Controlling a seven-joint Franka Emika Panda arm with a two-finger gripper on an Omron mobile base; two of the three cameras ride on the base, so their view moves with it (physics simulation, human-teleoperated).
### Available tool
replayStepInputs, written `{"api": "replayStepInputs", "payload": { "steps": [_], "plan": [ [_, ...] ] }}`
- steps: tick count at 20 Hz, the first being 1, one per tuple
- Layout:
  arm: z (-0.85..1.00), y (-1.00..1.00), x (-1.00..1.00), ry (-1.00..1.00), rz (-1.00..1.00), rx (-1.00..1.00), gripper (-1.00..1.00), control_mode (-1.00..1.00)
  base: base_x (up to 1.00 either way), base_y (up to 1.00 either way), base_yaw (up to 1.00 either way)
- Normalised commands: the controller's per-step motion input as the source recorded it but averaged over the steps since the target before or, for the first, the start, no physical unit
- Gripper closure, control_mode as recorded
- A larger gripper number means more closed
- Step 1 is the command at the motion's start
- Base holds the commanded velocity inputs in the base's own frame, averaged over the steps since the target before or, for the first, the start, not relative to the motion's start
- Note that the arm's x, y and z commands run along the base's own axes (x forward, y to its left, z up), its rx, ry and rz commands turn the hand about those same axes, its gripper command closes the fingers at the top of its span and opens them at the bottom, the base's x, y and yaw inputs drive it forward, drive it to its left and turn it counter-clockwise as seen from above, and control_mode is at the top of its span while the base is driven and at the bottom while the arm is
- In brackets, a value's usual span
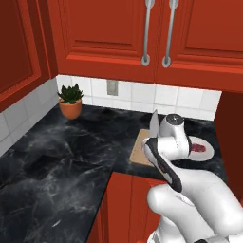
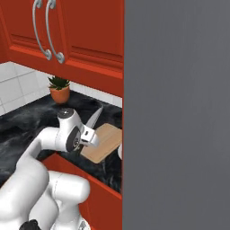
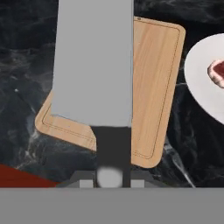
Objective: Pick up the knife from the drawer and place it on the cutting board. Then place the meat from the plate to the cutting board.
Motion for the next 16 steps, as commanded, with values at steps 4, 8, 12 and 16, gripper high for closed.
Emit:
{"api": "replayStepInputs", "payload": {
  "steps": [4, 8, 12, 16],
  "plan": [
    [-0.26, -0.18, 0.37, 0.19, 0.0, 0.06, 1.0, -1.0, 0.0, 0.0, 0.0],
    [-0.37, -0.04, 0.41, 0.1, -0.01, 0.0, 1.0, -1.0, 0.0, 0.0, 0.0],
    [-0.42, 0.0, 0.34, 0.04, 0.0, 0.0, 1.0, -1.0, 0.0, 0.0, 0.0],
    [-0.39, -0.07, 0.32, 0.06, 0.0, 0.0, 1.0, -1.0, 0.0, 0.0, 0.0]
  ]
}}
